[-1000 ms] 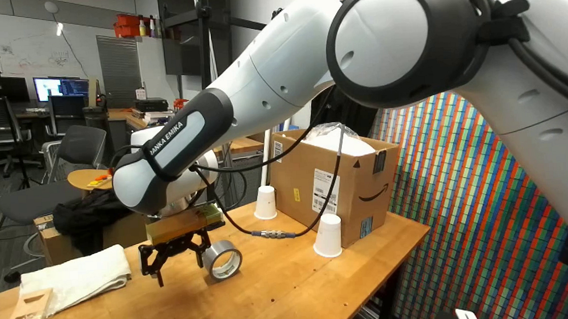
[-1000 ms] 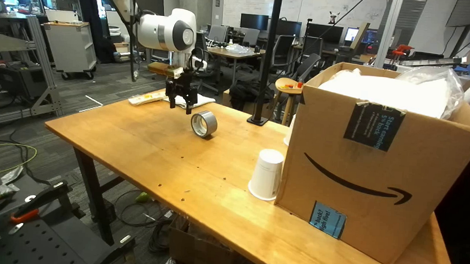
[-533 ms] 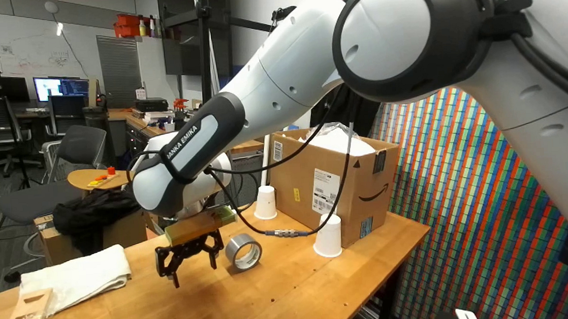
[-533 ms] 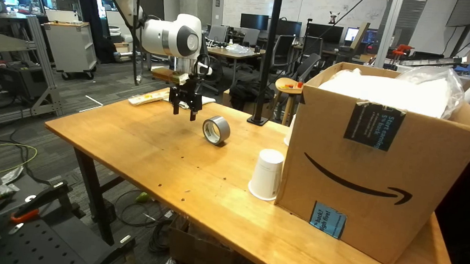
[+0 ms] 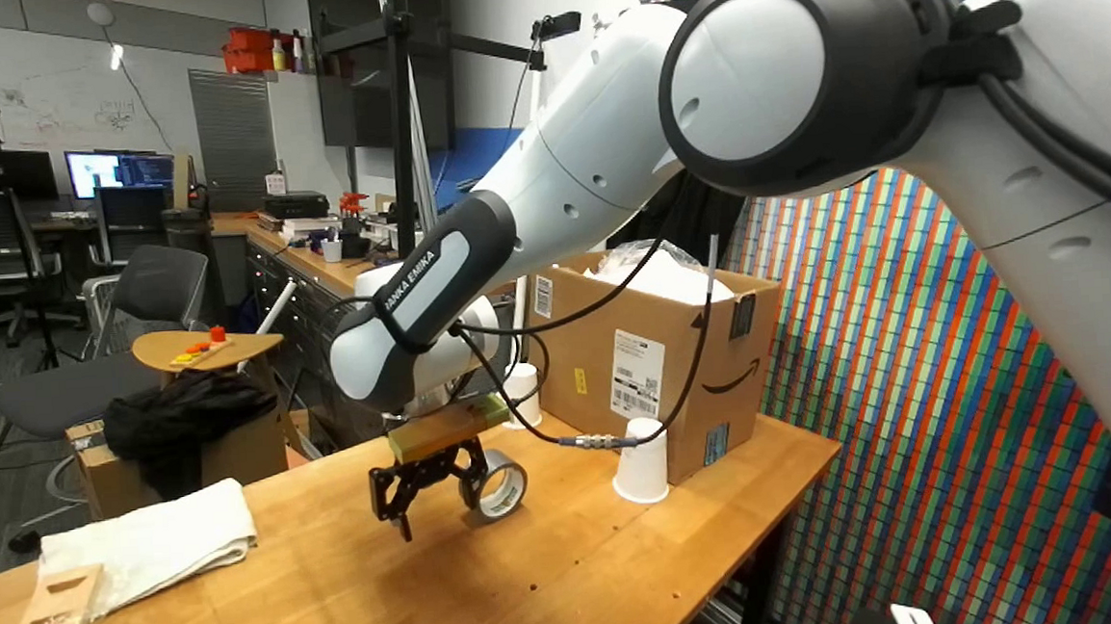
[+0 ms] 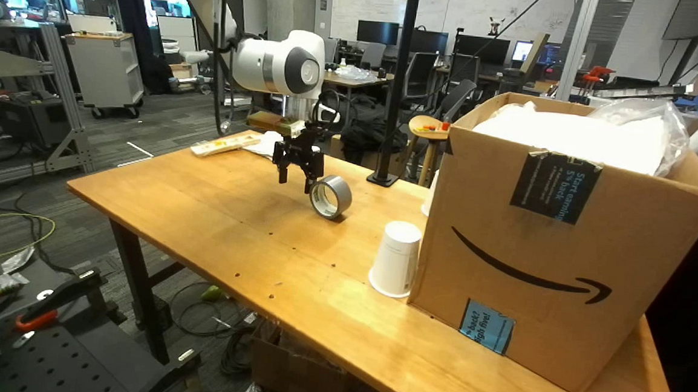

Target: Roll the tape towards the box

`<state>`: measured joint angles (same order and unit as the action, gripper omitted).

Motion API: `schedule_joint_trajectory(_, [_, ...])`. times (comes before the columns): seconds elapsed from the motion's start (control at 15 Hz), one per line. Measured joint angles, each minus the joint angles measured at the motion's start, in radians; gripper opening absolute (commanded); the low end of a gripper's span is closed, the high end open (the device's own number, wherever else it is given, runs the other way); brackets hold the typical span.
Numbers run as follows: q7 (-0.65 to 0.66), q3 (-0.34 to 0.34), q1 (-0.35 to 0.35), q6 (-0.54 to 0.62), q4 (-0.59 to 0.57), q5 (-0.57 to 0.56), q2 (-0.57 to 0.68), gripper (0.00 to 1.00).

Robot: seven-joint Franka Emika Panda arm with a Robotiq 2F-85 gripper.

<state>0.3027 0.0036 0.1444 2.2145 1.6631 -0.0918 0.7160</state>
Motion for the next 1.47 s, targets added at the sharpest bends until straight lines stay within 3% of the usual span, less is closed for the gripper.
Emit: schedule_joint_trajectory(1.47, [-0.07,-0.031,-0.079,0.0,0.01,0.0,-0.011,1.0])
